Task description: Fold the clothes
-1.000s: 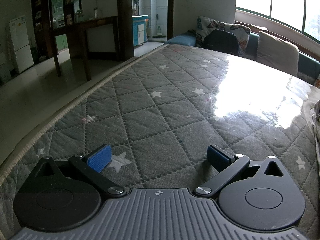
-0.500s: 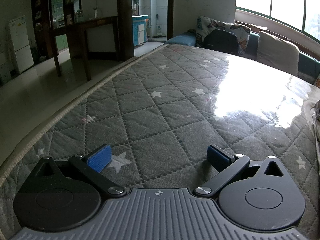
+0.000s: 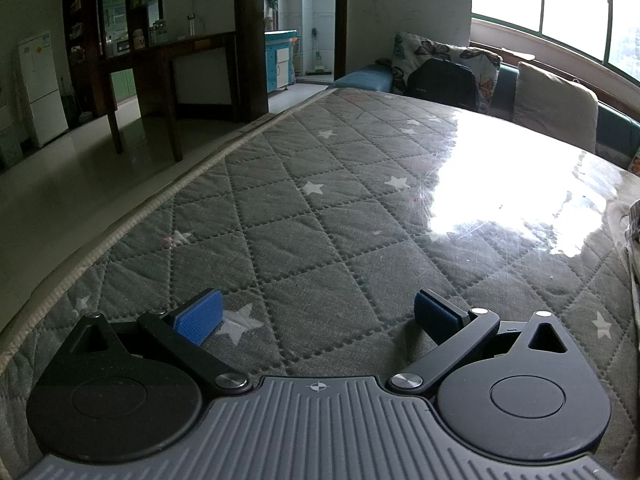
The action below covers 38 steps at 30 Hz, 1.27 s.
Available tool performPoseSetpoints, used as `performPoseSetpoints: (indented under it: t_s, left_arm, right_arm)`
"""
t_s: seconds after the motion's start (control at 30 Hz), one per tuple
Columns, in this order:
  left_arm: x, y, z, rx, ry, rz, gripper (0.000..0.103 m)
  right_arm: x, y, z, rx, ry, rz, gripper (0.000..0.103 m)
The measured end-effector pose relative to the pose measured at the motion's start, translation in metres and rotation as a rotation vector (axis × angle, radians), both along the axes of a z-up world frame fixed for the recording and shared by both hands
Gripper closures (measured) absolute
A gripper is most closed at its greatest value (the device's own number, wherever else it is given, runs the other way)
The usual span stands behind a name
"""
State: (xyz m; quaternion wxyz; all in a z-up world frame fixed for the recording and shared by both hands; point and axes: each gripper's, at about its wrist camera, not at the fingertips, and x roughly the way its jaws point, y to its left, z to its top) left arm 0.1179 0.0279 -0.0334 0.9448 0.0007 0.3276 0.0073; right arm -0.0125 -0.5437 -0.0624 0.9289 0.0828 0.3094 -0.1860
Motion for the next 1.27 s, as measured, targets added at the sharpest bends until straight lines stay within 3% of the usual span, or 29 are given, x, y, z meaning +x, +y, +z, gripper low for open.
performPoseSetpoints:
  t_s: [1.27]
  left_arm:
    - [-0.0002,0.0,-0.0006,-0.001,0.0,0.0,0.0]
  right_arm:
    - [0.0023,0.0031,-0.0009,-0.007,0.006,0.0,0.0]
